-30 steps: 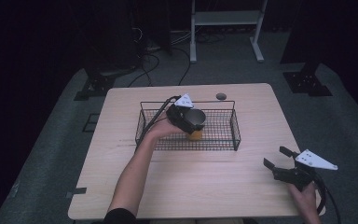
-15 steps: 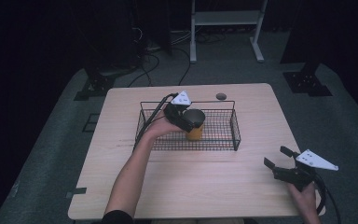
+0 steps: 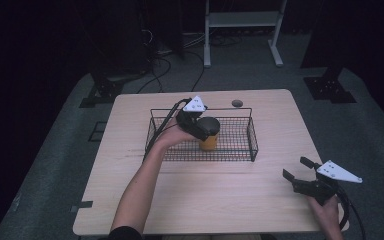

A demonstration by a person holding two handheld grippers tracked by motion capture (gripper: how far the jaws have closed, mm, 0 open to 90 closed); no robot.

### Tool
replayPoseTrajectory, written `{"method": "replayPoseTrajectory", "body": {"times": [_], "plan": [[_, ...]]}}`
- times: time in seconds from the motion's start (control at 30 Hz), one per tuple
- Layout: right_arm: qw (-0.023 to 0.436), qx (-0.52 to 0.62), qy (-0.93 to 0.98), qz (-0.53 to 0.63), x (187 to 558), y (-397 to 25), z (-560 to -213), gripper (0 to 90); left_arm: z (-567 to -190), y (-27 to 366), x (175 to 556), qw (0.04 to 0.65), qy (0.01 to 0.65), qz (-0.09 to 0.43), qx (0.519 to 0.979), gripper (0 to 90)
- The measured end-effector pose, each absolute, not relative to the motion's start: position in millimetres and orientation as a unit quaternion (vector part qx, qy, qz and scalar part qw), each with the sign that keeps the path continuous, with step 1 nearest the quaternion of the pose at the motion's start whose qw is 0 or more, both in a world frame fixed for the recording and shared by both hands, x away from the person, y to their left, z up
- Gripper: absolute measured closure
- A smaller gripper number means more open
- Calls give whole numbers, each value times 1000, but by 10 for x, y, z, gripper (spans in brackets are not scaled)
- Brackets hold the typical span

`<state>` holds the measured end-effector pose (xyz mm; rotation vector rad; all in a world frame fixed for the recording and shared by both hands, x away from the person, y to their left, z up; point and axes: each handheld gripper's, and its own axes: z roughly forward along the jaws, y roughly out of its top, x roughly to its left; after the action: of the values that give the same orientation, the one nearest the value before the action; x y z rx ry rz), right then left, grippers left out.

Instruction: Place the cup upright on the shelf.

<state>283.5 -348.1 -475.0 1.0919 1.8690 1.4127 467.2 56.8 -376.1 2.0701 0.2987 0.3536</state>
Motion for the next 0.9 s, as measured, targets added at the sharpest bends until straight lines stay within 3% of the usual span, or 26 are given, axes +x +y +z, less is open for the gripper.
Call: {"method": "replayPoseTrajectory", "body": {"times": [0.9], "plan": [[278, 402, 703, 517, 2830, -3452, -4752, 128, -3663, 599, 4391, 509, 111, 153, 840, 0]]}}
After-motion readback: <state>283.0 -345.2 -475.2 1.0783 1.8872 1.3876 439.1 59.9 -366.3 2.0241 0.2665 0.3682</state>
